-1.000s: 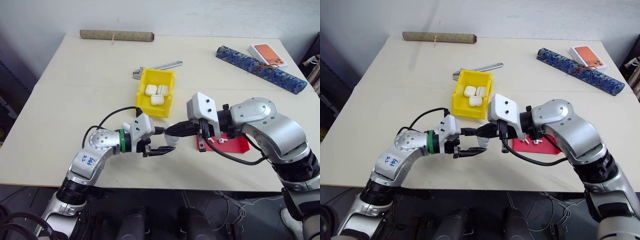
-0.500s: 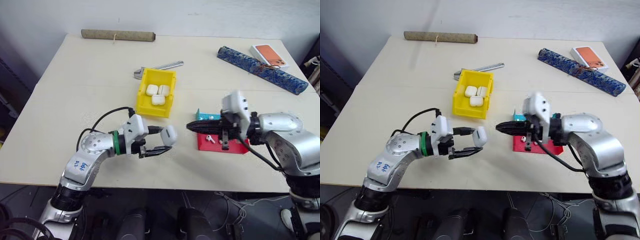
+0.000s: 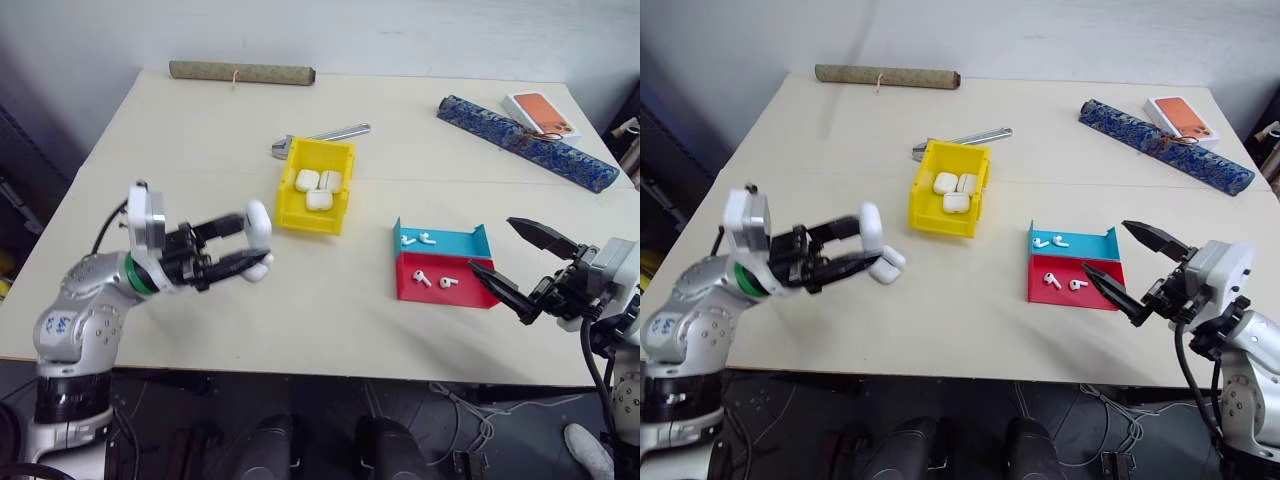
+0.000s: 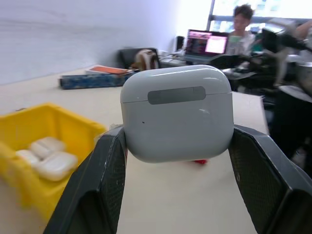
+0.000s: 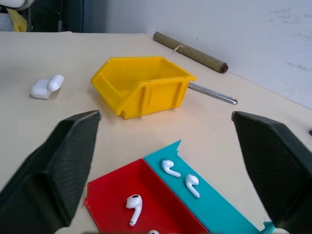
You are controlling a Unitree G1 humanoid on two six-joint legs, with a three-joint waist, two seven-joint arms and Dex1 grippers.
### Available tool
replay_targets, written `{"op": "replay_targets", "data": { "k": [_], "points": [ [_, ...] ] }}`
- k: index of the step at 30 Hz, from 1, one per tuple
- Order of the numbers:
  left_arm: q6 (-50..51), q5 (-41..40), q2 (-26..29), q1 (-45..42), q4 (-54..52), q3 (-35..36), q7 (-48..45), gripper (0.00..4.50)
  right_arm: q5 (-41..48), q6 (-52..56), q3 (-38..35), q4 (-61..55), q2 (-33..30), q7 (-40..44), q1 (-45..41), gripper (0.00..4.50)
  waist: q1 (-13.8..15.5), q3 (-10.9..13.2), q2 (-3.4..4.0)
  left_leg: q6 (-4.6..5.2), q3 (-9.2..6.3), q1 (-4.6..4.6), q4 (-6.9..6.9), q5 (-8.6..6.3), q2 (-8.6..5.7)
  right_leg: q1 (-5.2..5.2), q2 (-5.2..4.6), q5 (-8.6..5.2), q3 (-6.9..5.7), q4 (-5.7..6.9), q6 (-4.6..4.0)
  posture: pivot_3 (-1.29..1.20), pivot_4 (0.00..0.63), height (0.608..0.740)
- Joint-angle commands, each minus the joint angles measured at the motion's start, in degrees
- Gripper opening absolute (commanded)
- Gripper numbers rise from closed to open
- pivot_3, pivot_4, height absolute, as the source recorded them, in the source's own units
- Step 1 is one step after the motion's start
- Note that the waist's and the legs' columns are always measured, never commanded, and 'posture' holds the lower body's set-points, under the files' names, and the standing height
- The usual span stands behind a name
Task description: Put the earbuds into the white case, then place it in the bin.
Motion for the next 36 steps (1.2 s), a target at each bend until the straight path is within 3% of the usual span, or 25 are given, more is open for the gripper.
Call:
{"op": "replay_targets", "data": {
  "k": [1,5,9,13,18,19,25,28,31,36],
  "points": [
    [-6.8,13.0,-5.9,-12.5,12.5,-7.2,11.0,2.74,-1.1,-5.6,0.6,-1.8,0.8,2.4,5.2,4.44,1.1,0.0,-0.07,0.03,-0.07,0.00,0.02,0.00,-0.06,0.03,0.06,0.04,0.05,-0.02,0.06,0.00,0.150,0.740],
    [-16.1,25.1,-10.8,-24.2,30.2,-14.8,14.6,2.74,-3.4,-9.6,2.5,-1.7,2.0,1.2,8.2,4.44,1.2,-0.1,-0.11,0.13,0.17,-0.06,0.01,-0.06,-0.09,-0.04,0.13,0.14,0.09,-0.14,0.25,0.00,0.150,0.740],
    [-23.5,31.7,-14.7,-34.9,50.7,-16.2,21.9,2.74,-4.1,-11.0,2.9,-2.0,2.6,-1.3,8.7,4.44,-0.2,0.0,-0.25,0.18,0.42,-0.07,-0.02,-0.07,-0.02,-0.13,0.18,0.17,0.13,-0.26,0.32,0.00,0.150,0.740],
    [-28.1,32.5,-17.3,-39.5,61.7,-15.1,22.4,2.74,-4.9,-11.8,3.6,-2.9,3.1,-4.1,9.1,4.44,-0.7,0.0,-0.25,0.16,0.40,-0.05,-0.07,-0.07,0.04,-0.16,0.20,0.17,0.09,-0.25,0.31,0.00,0.150,0.740],
    [-30.8,31.7,-18.2,-40.7,64.0,-12.7,21.5,4.34,-4.6,-12.6,3.5,-3.7,2.9,-5.6,10.7,4.50,-0.5,0.0,-0.28,0.16,0.39,-0.07,-0.01,-0.07,0.03,-0.16,0.14,0.17,0.09,-0.23,0.31,0.00,0.150,0.740],
    [-31.1,31.4,-18.2,-40.7,63.8,-12.3,21.0,4.45,-4.5,-12.7,3.5,-3.8,2.8,-5.7,10.9,4.50,-0.5,0.0,-0.28,0.16,0.38,-0.07,-0.01,-0.07,0.03,-0.16,0.14,0.17,0.10,-0.23,0.31,0.00,0.150,0.740],
    [-22.2,23.9,-8.2,-29.0,42.6,-7.8,6.4,4.45,-2.4,-13.5,1.7,1.3,-1.9,-1.2,9.5,4.50,-1.7,0.0,-0.28,0.15,0.39,-0.02,-0.01,-0.08,0.05,-0.17,0.15,0.17,0.13,-0.15,0.31,0.00,0.150,0.740],
    [-18.6,19.7,0.5,-15.0,24.8,-6.9,-3.0,4.45,-1.9,-14.0,1.7,6.3,-5.7,3.3,6.6,4.50,-2.8,0.0,-0.22,0.10,0.46,0.12,-0.04,-0.10,0.11,-0.16,0.18,0.15,0.20,-0.05,0.27,0.00,0.150,0.740],
    [-18.8,18.4,7.3,0.9,11.0,-1.1,-3.2,4.45,-2.1,-15.7,2.7,12.0,-9.7,9.8,3.6,4.50,-3.1,0.0,-0.20,0.09,0.44,0.17,-0.01,-0.10,0.15,-0.11,0.10,0.13,0.45,-0.05,0.23,0.00,0.150,0.740],
    [-17.2,15.9,11.5,24.4,-1.4,11.8,-2.3,4.45,-2.7,-18.6,4.5,20.2,-13.9,18.3,-0.3,4.50,-2.4,0.1,-0.23,0.10,0.23,0.16,0.00,-0.13,0.13,-0.05,-0.43,0.10,0.66,-0.25,0.18,0.00,0.150,0.740]
  ]
}}
